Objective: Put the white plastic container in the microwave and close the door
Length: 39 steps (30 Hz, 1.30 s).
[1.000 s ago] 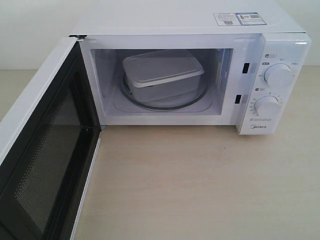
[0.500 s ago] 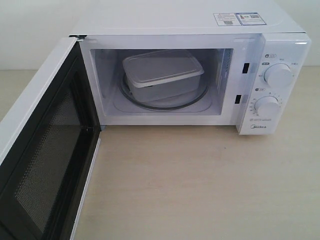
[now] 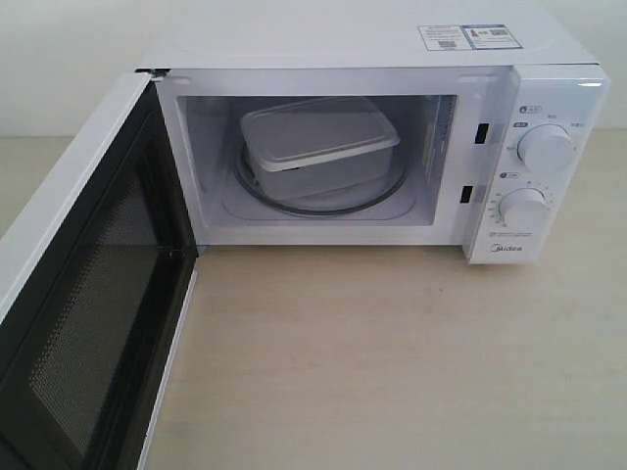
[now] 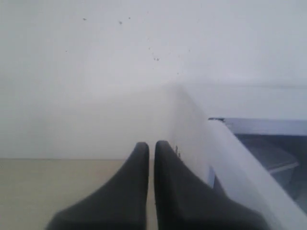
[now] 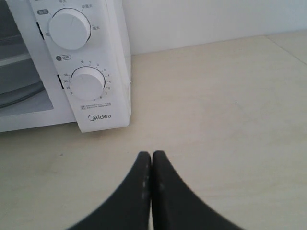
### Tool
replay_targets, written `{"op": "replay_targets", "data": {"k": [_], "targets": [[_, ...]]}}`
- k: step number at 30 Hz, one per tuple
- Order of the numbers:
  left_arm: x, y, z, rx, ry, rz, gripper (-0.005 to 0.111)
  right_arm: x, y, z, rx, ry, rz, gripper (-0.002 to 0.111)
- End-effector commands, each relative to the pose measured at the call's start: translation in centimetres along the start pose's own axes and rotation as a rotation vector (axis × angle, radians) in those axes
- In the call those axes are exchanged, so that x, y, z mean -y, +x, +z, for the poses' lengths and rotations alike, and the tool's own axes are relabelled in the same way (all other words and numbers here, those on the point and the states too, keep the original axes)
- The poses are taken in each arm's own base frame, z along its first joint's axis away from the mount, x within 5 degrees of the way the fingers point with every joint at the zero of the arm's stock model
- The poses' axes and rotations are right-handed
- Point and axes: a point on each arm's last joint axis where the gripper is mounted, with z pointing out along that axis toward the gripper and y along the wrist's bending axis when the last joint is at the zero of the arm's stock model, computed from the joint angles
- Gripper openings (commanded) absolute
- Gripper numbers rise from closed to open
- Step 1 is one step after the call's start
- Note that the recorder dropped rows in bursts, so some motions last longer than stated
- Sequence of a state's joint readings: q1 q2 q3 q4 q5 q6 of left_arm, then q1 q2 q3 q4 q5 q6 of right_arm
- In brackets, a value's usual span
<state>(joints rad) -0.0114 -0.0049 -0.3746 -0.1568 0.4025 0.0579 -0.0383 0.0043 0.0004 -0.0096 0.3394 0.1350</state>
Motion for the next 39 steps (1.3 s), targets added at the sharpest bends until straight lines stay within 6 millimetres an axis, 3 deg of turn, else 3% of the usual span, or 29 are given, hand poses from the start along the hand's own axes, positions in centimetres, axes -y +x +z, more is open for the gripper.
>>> {"op": "replay_targets", "data": {"k": [1,7,18,26,33,39], "targets": [[0.4,-1.9,-0.8,0.037,0.020,-0.073,0.004,0.0,-0.1,0.0,0.011,0.000,0.000,0.000],[0.5,-2.4,-0.9,0.065,0.033,-0.101,0.004,0.0,-0.1,0.0,0.011,0.000,0.000,0.000],[1.8,-2.8,-1.2,0.067,0.194,-0.432,0.004,0.0,-0.1,0.0,0.011,0.000,0.000,0.000],[2.2,-4.6,-1.4,-0.052,0.186,-0.288,0.004,0.0,-0.1,0.0,0.011,0.000,0.000,0.000],[2.5,-6.4,1.4,-0.329,0.173,-0.170,0.004,0.0,-0.1,0.0,0.011,0.000,0.000,0.000],[2.5,-5.9,4.3,-0.607,0.222,-0.026,0.004,0.0,-0.1,0.0,0.011,0.000,0.000,0.000]]}}
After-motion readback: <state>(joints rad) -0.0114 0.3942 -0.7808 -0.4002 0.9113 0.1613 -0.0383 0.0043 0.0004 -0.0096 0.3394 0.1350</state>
